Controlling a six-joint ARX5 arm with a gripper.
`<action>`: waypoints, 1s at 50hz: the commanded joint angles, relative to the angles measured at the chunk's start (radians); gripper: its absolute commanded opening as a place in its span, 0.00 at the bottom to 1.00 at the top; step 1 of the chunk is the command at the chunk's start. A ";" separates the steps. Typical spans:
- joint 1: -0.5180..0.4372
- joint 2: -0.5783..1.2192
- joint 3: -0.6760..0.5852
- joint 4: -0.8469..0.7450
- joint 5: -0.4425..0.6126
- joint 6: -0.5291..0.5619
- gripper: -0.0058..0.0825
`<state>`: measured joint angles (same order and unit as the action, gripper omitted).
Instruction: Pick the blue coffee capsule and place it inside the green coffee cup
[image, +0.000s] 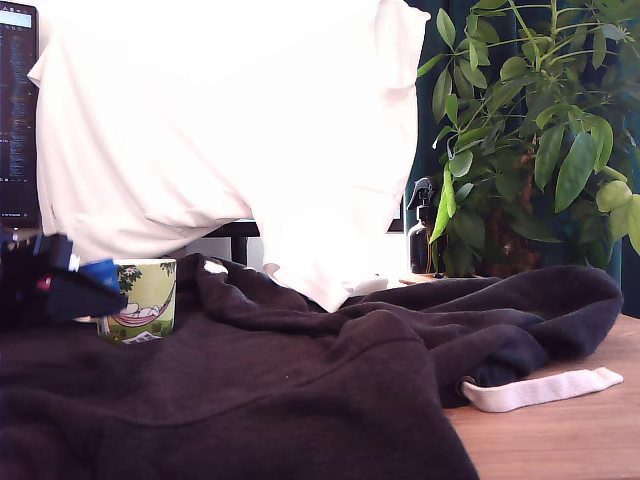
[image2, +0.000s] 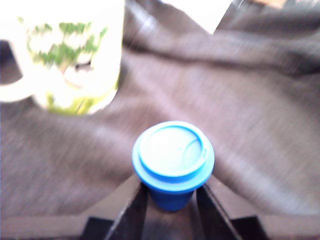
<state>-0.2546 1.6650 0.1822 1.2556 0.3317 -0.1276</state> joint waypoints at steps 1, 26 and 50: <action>-0.003 0.008 0.030 0.019 -0.001 -0.003 0.13; 0.033 0.009 0.296 -0.217 -0.095 0.034 0.13; 0.082 0.011 0.454 -0.480 -0.138 0.034 0.13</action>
<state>-0.1696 1.6650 0.6300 0.7837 0.1917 -0.0998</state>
